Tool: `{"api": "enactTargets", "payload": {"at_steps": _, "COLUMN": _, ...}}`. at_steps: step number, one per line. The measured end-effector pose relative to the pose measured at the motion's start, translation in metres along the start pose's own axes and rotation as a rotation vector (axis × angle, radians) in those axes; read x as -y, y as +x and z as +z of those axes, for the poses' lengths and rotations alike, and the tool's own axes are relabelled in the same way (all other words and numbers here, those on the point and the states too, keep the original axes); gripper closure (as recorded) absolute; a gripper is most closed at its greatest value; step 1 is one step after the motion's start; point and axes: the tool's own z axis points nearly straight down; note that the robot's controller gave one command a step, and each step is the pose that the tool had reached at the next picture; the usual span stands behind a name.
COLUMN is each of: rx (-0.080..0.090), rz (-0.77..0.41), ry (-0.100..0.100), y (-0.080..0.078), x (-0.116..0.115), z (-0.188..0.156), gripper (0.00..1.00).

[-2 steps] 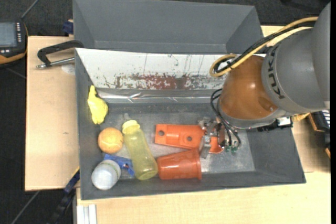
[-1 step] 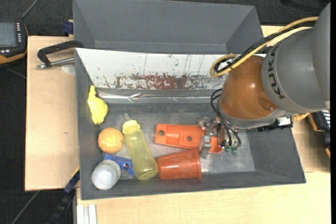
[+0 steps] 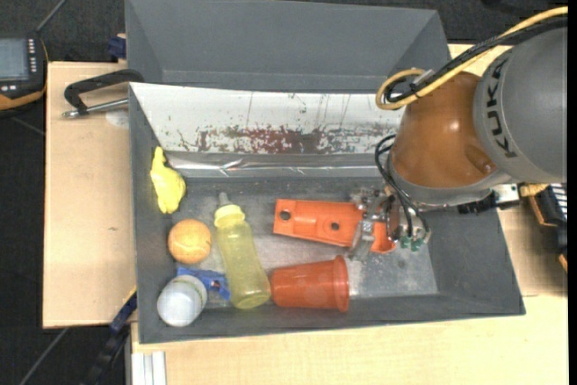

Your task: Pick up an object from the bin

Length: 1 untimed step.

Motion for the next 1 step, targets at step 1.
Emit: {"api": "enactTargets", "payload": {"at_steps": 1, "rx": 0.014, "rz": 0.004, "ry": -0.003, "y": -0.0056, "x": -0.0029, "z": -0.0036, "gripper": 1.0}}
